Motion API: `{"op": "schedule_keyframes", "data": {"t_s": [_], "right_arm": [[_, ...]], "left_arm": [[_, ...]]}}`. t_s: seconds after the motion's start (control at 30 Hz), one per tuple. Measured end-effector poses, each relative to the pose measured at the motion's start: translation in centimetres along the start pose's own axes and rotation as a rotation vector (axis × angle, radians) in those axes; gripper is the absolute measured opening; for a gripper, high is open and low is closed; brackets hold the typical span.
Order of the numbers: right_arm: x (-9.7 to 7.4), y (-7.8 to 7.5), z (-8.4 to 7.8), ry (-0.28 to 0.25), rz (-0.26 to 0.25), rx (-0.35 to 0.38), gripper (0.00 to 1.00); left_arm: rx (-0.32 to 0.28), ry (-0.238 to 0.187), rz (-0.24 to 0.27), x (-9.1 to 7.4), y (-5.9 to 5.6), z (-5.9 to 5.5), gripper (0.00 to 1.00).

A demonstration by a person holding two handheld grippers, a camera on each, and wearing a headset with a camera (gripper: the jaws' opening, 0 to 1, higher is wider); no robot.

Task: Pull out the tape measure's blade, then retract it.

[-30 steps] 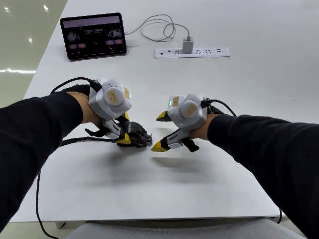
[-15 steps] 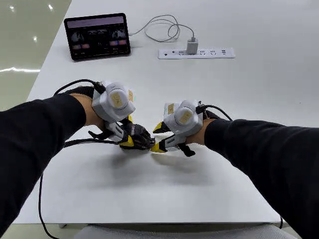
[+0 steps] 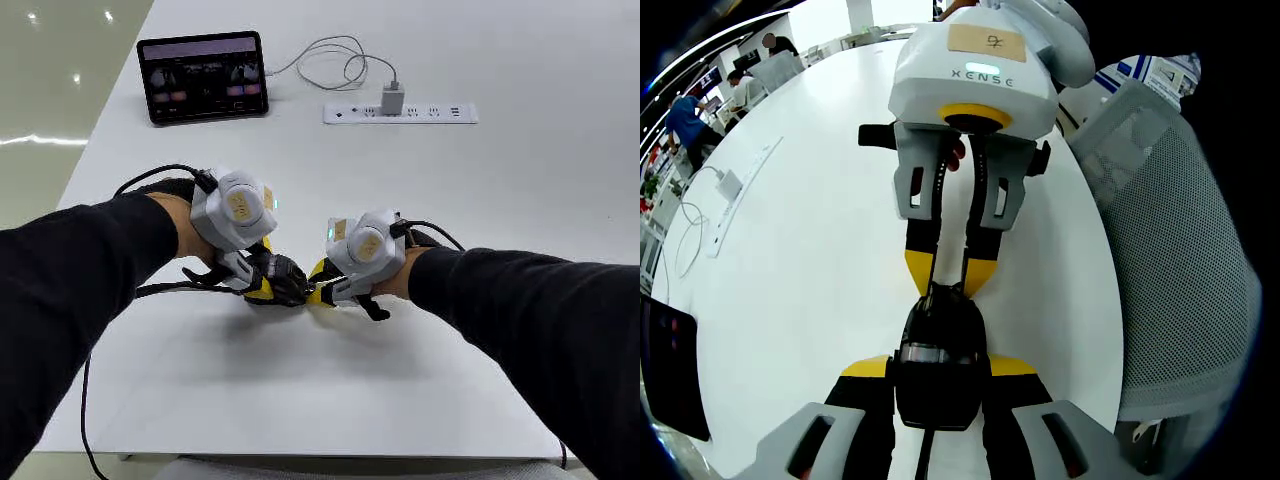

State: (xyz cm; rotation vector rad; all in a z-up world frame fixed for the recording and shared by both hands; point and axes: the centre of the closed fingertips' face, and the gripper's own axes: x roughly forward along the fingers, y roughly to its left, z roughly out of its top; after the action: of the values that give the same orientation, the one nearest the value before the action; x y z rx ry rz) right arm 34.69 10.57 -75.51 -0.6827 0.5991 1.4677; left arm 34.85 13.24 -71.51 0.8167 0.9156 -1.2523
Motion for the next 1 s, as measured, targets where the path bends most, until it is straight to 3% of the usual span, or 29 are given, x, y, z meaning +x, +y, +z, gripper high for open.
{"op": "schedule_keyframes", "data": {"t_s": [0.17, 0.3, 0.37, 1.0], "right_arm": [[0.16, -0.01, -0.15, 0.01, 0.035, 0.066, 0.11], [0.32, 0.05, -0.18, 0.019, 0.04, 0.061, 0.11], [0.24, 0.09, -0.12, 0.007, 0.042, 0.011, 0.1], [-0.23, 0.05, -0.74, 0.02, 0.042, 0.021, 0.09]], "left_arm": [[-0.001, 0.001, 0.002, 0.0, -0.08, 0.02, 0.29], [0.003, 0.005, 0.004, 0.04, -0.16, 0.01, 0.29], [0.006, 0.008, 0.005, 0.03, -0.17, -0.02, 0.29], [-0.006, -0.013, 0.009, -0.07, 0.0, -0.15, 0.29]]}}
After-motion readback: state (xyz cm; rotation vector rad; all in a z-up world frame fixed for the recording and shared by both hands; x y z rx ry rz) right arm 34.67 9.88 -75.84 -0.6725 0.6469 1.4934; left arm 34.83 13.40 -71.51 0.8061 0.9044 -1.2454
